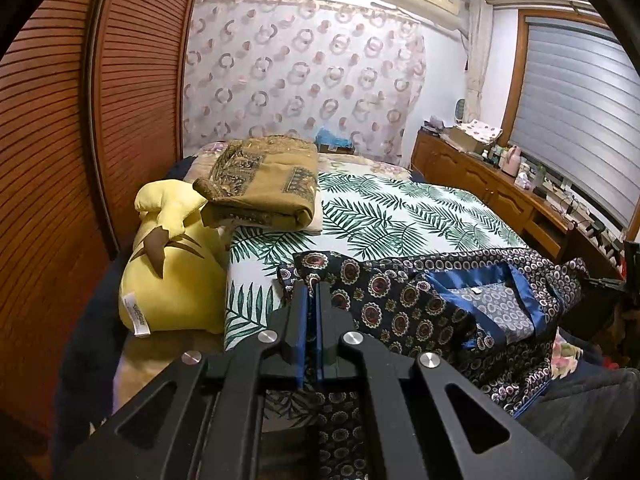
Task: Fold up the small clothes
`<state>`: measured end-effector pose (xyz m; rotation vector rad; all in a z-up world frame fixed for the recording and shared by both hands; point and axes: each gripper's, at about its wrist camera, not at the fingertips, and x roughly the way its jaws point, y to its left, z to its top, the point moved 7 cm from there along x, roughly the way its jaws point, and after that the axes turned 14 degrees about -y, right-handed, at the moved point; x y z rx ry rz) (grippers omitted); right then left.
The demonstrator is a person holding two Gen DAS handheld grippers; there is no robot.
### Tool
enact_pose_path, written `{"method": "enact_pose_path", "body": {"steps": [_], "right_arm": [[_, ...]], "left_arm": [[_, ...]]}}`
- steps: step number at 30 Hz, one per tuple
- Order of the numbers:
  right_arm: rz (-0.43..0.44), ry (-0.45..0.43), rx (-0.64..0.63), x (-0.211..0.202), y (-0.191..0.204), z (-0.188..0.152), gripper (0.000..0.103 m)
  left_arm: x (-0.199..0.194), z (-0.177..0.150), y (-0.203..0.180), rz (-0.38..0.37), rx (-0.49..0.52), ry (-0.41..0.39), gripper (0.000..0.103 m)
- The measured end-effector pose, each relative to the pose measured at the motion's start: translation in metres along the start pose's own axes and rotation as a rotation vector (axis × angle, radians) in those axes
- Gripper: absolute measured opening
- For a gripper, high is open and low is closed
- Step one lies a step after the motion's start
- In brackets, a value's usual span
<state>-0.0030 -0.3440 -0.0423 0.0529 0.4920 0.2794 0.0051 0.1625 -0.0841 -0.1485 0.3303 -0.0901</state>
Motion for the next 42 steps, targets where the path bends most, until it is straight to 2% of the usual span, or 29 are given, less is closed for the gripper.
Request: {"method": "enact_pose_path", "body": {"steps": [1,2,3,5,6,7,8,9,11,13,21,25,30,42], "right_arm": [[0.0,0.001,0.002,0.002,0.003,0.003,0.007],[-0.008,0.002,-0.001,0.001,0.003,0.005,0.011],[-0.016,-0.001,-0.006,0.007,0.006,0.01,0.015],[-0.01,-0.013,-0.005,0.009,0.008,0.016,0.016],[-0.013,-0.02,-0.009,0.006,0.008,0.019,0.016],[-0.02,-0.028,-0.014,0.004,0.008,0.022,0.018],[-0.03,-0.039,-0.017,0.002,0.008,0.022,0.02],[-0.035,-0.049,-0.013,0.001,0.006,0.025,0.026],[-0.044,-0.069,-0.003,0.004,0.004,0.029,0.037],[-0.051,-0.085,-0.005,0.01,0.005,0.035,0.052],[-0.011,-0.086,-0.01,0.072,0.011,0.039,0.056],[-0.009,-0.071,0.011,0.098,0.008,0.039,0.064],[-0.038,-0.032,-0.008,0.124,0.003,0.032,0.066],[-0.088,0.054,0.01,0.157,-0.014,0.028,0.067]], "left_arm": [[0.0,0.001,0.0,-0.001,0.005,-0.001,0.003],[0.0,0.002,-0.001,0.002,0.008,-0.004,0.01],[-0.005,0.005,-0.003,0.004,0.008,-0.013,0.021],[-0.007,0.009,-0.003,-0.003,-0.001,-0.028,0.029],[-0.008,0.012,-0.003,-0.009,-0.005,-0.038,0.041],[-0.008,0.015,-0.003,-0.009,-0.008,-0.05,0.044],[-0.006,0.018,-0.001,-0.002,-0.008,-0.059,0.053],[-0.002,0.021,0.0,0.005,-0.01,-0.059,0.066],[0.009,0.023,0.0,-0.001,-0.018,-0.057,0.078],[0.022,0.021,-0.001,-0.018,-0.023,-0.042,0.079],[0.093,0.005,-0.001,0.011,0.024,0.058,0.079],[0.12,-0.01,0.008,0.031,0.022,0.125,0.079],[0.141,-0.028,0.019,0.065,0.021,0.188,0.079],[0.161,-0.052,0.018,0.053,0.009,0.282,0.079]]}}
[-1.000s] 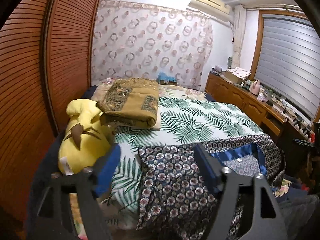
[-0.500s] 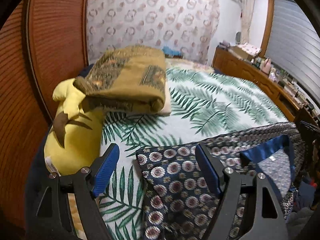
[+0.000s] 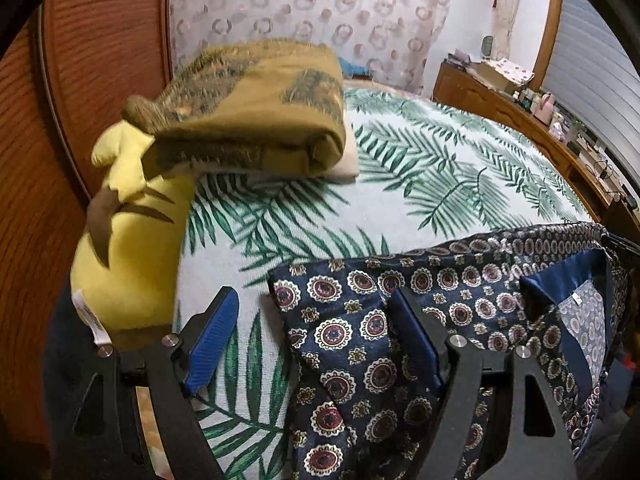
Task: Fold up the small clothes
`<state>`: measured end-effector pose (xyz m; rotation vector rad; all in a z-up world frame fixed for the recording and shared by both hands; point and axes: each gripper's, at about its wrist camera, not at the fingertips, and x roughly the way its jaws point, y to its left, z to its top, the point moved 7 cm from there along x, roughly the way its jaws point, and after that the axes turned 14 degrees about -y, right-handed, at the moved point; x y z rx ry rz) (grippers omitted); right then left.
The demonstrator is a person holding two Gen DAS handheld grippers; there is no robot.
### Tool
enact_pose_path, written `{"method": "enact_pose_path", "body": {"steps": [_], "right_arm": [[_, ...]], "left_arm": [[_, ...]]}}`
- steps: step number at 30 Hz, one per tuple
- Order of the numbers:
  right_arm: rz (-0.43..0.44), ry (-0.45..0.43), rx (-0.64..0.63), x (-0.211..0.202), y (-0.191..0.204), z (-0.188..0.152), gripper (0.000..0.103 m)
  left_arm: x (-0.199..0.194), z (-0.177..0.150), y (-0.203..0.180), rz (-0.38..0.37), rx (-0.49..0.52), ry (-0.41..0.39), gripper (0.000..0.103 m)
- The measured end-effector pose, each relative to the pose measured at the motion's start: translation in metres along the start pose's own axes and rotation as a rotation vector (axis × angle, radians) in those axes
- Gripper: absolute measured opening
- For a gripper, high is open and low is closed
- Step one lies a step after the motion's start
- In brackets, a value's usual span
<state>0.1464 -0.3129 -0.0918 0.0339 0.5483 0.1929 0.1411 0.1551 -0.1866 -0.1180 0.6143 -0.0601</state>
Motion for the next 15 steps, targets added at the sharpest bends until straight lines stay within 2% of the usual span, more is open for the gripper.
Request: {"method": "enact_pose_path", "body": {"steps": [5,10,14,15], "right_arm": [[0.025,0.015,0.002,0.011,0.001,-0.002,0.067],[0.037,0.012,-0.031,0.016,0.011,-0.002,0.067],[0.027,0.009,-0.065,0.019,0.015,-0.005,0.066],[0.035,0.005,-0.066,0.019,0.016,-0.006,0.059]], "left_arm": [[0.002,0.001,-0.005,0.019,0.03,-0.005,0.079],[0.002,0.001,-0.011,0.001,0.061,-0.02,0.057],[0.0,0.001,-0.016,-0.016,0.067,-0.018,0.028],[-0.001,0.001,-0.018,-0.025,0.065,-0.019,0.019]]}}
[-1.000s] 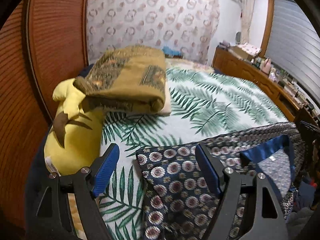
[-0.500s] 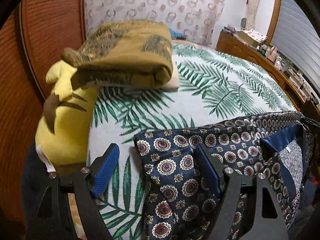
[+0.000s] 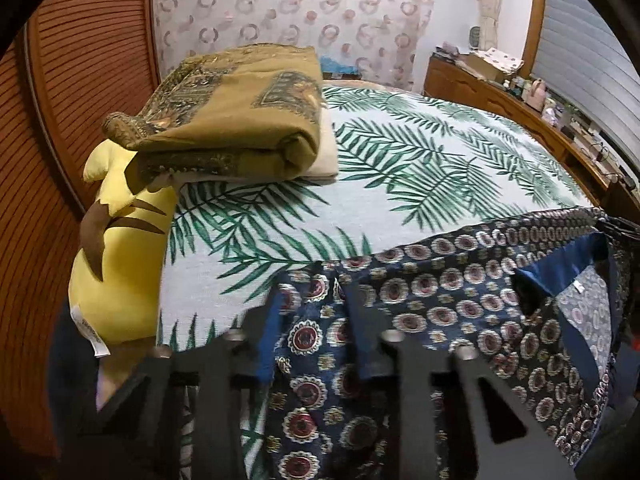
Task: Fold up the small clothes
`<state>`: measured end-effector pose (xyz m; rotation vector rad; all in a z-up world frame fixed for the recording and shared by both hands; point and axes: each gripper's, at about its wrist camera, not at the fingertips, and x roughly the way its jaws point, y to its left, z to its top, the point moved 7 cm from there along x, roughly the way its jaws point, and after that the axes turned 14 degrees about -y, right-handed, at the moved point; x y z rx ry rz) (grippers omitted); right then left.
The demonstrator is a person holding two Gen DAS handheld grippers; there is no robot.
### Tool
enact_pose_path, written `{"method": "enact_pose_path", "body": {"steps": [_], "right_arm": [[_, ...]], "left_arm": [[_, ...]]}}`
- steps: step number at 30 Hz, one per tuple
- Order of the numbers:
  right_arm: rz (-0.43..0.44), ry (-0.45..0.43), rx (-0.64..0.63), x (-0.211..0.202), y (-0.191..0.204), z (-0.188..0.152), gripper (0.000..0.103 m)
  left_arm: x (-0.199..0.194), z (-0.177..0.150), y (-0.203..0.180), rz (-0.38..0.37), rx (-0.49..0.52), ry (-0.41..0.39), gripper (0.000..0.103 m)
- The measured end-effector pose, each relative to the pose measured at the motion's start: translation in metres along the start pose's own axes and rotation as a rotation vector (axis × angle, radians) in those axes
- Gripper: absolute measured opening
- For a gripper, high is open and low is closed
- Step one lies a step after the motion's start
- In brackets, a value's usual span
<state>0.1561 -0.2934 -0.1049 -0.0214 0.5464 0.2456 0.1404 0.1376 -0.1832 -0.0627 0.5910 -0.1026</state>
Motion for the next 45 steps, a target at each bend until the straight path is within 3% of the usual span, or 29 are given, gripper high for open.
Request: {"method": "enact_pose_path", "body": {"steps": [2,4,5,9,21,25,28,31,34,36,38,40,41,43,45], "right_arm": [[0.017,-0.004,-0.002,-0.001,0.003,-0.001,0.042],[0.065,-0.001,0.021,-0.003,0.007,-0.002,0.014],[0.105,0.006,0.037,-0.004,0.01,-0.003,0.008],[0.128,-0.035,0.042,-0.017,0.017,-0.003,0.004],[0.094,-0.415,0.038,-0.176,0.027,0.069,0.004],[0.08,-0.525,-0.02,-0.218,0.029,0.108,0.004],[0.056,-0.575,-0.075,-0.228,0.025,0.146,0.004],[0.019,-0.57,-0.127,-0.207,0.016,0.19,0.004],[-0.024,-0.51,-0.142,-0.152,0.005,0.218,0.004],[-0.066,-0.437,-0.128,-0.102,-0.005,0.231,0.004],[-0.1,-0.319,-0.076,-0.04,-0.018,0.232,0.004],[-0.167,-0.195,-0.035,0.016,-0.036,0.216,0.027],[-0.196,-0.156,-0.025,0.033,-0.042,0.208,0.032],[-0.226,-0.109,0.003,0.06,-0.051,0.186,0.038],[-0.217,-0.109,0.025,0.064,-0.052,0.168,0.042]], "left_arm": [[-0.002,0.0,-0.004,-0.014,-0.008,-0.008,0.012],[-0.009,0.003,-0.008,-0.018,-0.019,-0.034,0.009],[-0.015,0.004,-0.01,-0.022,-0.034,-0.053,0.008],[-0.052,0.021,-0.013,-0.036,-0.101,-0.172,0.007],[-0.185,0.096,-0.039,-0.083,-0.092,-0.534,0.006],[-0.194,0.138,-0.043,-0.084,-0.044,-0.595,0.006],[-0.176,0.179,-0.043,-0.083,-0.018,-0.602,0.006],[-0.139,0.221,-0.042,-0.057,0.011,-0.585,0.006],[-0.084,0.247,-0.036,-0.021,0.027,-0.538,0.006],[-0.038,0.252,-0.029,-0.009,0.035,-0.472,0.018],[0.013,0.245,-0.02,-0.006,0.046,-0.37,0.029],[0.044,0.231,-0.011,0.011,0.037,-0.287,0.039],[0.054,0.223,-0.007,0.009,0.034,-0.26,0.043],[0.061,0.203,-0.003,-0.004,0.035,-0.228,0.048],[0.055,0.185,0.0,-0.011,0.041,-0.219,0.063]]}}
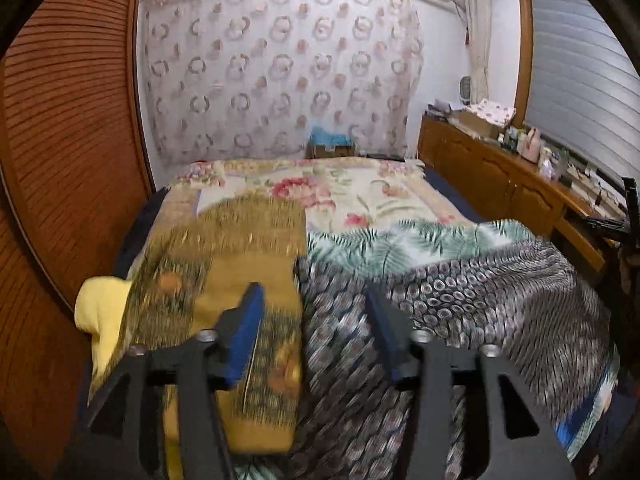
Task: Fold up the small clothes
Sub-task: 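Lower the folded robe onto the bed with both grippers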
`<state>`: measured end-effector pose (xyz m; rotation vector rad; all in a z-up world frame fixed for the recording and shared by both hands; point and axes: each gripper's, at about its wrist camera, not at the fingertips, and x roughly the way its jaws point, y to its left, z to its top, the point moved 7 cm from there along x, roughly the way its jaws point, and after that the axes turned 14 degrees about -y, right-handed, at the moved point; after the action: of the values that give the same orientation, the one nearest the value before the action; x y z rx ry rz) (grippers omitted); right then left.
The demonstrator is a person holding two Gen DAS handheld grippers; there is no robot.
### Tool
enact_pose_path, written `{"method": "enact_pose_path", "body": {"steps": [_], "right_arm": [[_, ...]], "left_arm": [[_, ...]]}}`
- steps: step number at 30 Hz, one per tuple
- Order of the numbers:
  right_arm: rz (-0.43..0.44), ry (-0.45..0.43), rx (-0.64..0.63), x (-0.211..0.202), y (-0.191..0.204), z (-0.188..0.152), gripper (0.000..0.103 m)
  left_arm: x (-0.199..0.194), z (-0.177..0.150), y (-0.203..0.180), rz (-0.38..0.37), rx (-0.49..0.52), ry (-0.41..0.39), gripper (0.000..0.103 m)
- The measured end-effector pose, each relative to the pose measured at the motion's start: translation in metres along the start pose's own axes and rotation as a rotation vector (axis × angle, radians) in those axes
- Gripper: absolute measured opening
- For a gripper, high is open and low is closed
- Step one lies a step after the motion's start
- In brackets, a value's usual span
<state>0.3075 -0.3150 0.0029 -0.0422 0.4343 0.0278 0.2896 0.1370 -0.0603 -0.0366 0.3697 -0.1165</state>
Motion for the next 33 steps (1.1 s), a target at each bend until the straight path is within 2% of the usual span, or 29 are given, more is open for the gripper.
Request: {"method": "enact_pose_path", "body": {"steps": [1,2,3,8,11,14,16,18,21,31,33], "right_arm": [[0.018,-0.004,0.006,-0.001,0.003,-0.007,0.048],[0.031,-0.005,0.006,-0.007,0.005,-0.018,0.049],[0.043,-0.004,0.004,-0.011,0.005,-0.023,0.049],[0.122,-0.002,-0.013,-0.048,0.0,-0.055,0.049],[0.157,0.002,0.003,-0.095,-0.039,-0.06,0.049],[0.156,0.027,0.0,-0.118,-0.049,-0.078,0.049],[0.151,0.044,-0.002,-0.124,-0.052,-0.084,0.049],[0.12,0.061,-0.005,-0.129,-0.06,-0.098,0.049],[0.089,0.078,0.001,-0.136,-0.066,-0.108,0.049],[0.081,0.078,0.04,-0.128,-0.06,-0.123,0.049],[0.067,0.067,0.033,-0.125,-0.059,-0.124,0.05]], "left_arm": [[-0.006,-0.005,-0.001,-0.008,0.0,0.001,0.067],[-0.011,-0.009,-0.005,-0.015,-0.001,0.005,0.077],[-0.018,-0.016,-0.006,-0.022,-0.005,0.011,0.079],[-0.049,-0.043,-0.011,-0.006,-0.015,0.014,0.079],[-0.065,-0.058,-0.018,-0.007,-0.012,0.0,0.079],[-0.073,-0.071,-0.022,-0.003,-0.008,0.001,0.079],[-0.074,-0.08,-0.024,-0.003,-0.008,0.009,0.077],[-0.073,-0.086,-0.025,-0.008,-0.022,0.017,0.069],[-0.073,-0.09,-0.023,-0.013,-0.041,0.019,0.066],[-0.052,-0.104,-0.024,0.065,0.052,0.08,0.065],[-0.047,-0.108,-0.023,0.082,0.075,0.098,0.061]]}}
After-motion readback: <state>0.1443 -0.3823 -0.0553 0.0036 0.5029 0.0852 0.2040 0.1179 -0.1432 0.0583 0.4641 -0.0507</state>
